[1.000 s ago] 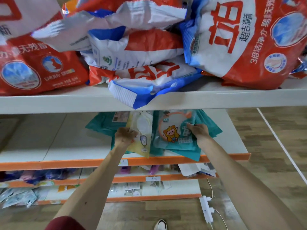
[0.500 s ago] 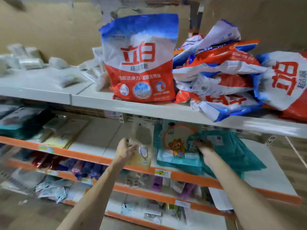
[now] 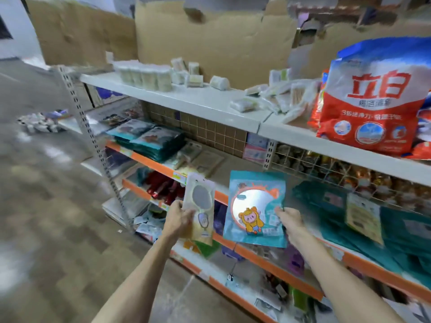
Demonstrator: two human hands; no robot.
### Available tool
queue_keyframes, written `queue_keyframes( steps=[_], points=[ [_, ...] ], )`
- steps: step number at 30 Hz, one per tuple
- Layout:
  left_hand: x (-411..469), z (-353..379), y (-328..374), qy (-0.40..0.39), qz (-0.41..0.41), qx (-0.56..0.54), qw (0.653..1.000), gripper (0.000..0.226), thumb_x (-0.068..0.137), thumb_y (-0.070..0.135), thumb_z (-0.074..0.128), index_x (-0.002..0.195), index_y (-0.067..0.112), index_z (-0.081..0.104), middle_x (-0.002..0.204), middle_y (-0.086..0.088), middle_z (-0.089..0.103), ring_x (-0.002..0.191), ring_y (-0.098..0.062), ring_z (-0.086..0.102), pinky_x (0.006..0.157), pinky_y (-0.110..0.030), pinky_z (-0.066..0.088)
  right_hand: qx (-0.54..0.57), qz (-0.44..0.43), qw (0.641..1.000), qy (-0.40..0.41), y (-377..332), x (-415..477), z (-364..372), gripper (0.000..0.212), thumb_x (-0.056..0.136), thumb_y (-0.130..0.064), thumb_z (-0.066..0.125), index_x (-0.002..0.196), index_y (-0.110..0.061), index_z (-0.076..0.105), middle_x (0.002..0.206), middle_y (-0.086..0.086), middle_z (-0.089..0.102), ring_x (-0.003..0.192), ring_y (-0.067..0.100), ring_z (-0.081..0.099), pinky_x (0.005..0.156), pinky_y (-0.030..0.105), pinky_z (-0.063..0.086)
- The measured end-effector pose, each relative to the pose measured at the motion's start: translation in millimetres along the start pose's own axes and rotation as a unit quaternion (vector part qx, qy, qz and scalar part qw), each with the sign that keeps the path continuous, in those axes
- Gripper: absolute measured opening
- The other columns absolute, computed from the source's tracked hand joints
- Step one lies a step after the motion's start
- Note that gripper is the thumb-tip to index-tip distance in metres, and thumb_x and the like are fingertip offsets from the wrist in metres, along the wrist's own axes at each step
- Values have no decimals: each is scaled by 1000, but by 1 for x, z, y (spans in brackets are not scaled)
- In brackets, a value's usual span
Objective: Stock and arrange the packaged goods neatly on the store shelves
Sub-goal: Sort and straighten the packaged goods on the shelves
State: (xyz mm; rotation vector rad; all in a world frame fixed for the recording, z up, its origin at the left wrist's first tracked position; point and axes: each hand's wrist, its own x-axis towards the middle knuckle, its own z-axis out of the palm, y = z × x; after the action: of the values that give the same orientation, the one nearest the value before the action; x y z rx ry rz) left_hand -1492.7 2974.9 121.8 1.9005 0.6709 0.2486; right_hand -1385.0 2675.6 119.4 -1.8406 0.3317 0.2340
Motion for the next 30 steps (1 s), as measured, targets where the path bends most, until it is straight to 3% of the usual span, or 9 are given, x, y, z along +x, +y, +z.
queue_keyframes(
  steps=[4,8,14,17,20,24,27,30],
  points=[
    [15,-25,-11,41,-9,-6,999,21,81,17,67,89,3,54,79,-3,54,67,-14,47,57,-27,36,-18,-12,1000,-17,-17,-3,46,26,92,-16,60,68,-7,61,68,14,61,65,23,56,60,33,44],
    [38,-44,-18,48,-19,-22,998,25,79,21,68,91,1,57,81,-7,58,70,-18,51,59,-32,40,-22,-17,1000,0,-35,4,74,27,94,-16,58,67,-10,56,62,6,53,57,20,48,54,29,35],
    [85,-55,-25,43,-5,-13,999,19,82,18,67,93,7,55,86,-5,60,76,-20,54,67,-37,46,11,20,1000,1,-40,46,109,17,92,-20,55,80,-8,59,84,20,70,69,26,64,62,38,52],
    [122,-58,-24,30,12,32,999,17,84,20,65,92,10,53,87,-3,56,76,-18,52,65,-34,42,29,26,999,7,-52,71,128,17,96,-18,54,88,-5,60,86,19,69,73,29,67,71,47,57],
    [165,-60,-18,6,16,67,998,17,84,21,65,88,11,52,87,-4,56,76,-19,52,66,-36,43,61,48,997,18,-63,99,142,15,99,-18,54,103,-4,58,85,11,65,73,25,63,65,38,55],
    [217,-51,-9,-18,9,87,996,22,84,24,66,85,9,50,82,-7,55,71,-19,49,62,-37,42,63,49,996,51,-75,127,155,20,99,-16,54,117,-6,57,105,11,57,88,22,52,79,33,44],
    [245,-38,1,-47,17,71,996,19,87,22,66,93,10,53,82,0,56,72,-15,51,58,-29,40,66,49,994,71,-80,142,163,23,99,-15,54,113,0,63,98,14,65,68,14,54,62,30,44],
    [268,-25,10,-80,15,58,995,20,87,21,66,97,9,54,85,-3,58,76,-17,54,66,-33,46,69,61,991,97,-85,149,163,20,99,-19,54,108,-5,66,85,6,65,64,12,57,52,27,45]
  ],
)
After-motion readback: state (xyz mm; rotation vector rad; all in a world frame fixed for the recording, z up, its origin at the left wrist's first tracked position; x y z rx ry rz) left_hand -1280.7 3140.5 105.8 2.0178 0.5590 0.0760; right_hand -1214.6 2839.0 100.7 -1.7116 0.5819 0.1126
